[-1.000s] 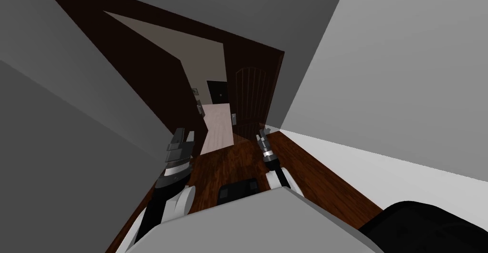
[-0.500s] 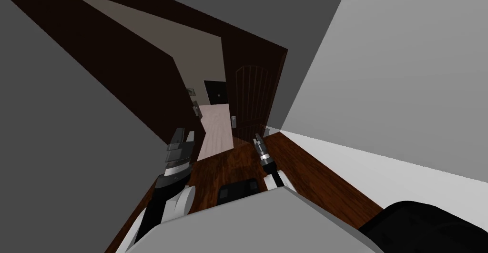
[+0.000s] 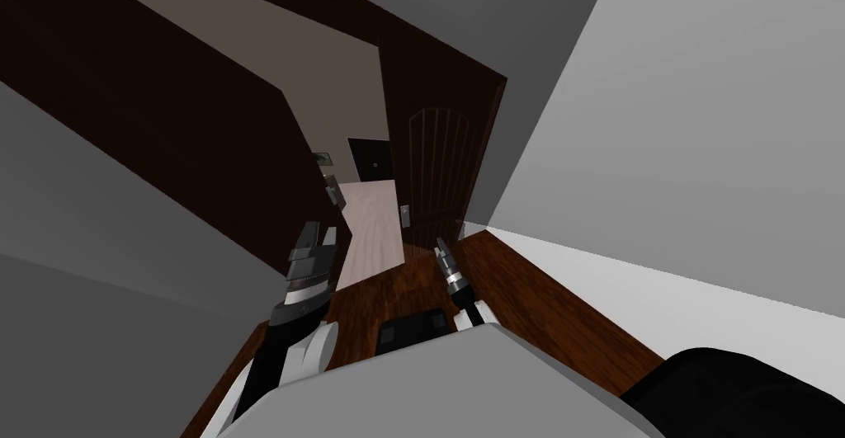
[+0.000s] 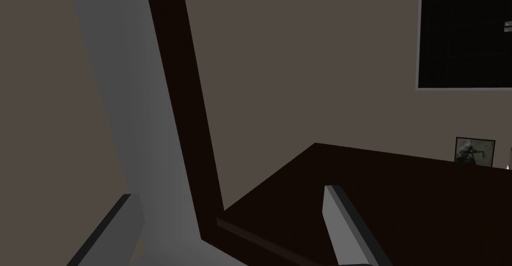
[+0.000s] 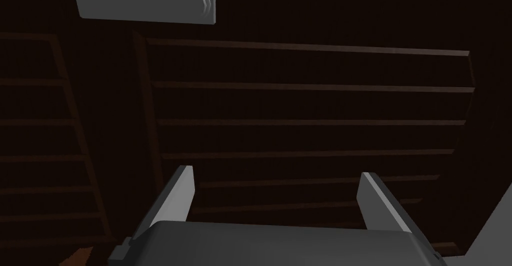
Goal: Push the door open
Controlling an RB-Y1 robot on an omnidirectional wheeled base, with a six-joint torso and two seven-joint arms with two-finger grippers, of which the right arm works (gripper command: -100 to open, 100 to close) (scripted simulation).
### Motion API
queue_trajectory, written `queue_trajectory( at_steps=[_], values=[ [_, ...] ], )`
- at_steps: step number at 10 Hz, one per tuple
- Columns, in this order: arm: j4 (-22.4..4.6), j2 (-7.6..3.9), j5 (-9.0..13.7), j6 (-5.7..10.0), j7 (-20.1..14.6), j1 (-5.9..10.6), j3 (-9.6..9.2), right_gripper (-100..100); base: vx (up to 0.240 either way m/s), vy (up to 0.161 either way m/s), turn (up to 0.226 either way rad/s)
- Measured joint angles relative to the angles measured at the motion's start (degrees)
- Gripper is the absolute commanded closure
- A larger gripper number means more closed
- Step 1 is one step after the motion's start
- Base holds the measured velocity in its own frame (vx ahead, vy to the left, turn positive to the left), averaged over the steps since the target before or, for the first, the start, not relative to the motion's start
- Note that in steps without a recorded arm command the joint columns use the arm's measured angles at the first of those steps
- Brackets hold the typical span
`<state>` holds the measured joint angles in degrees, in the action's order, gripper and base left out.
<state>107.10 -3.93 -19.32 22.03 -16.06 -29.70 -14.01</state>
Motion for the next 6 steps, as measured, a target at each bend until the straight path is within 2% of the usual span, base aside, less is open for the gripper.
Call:
queue_trajectory(
  at_steps=[6],
  values=[
    [-5.1, 1.21, -4.4, -0.07, -2.2, 0.09, -2.23, -100, 0.188, 0.071, -0.049]
  ],
)
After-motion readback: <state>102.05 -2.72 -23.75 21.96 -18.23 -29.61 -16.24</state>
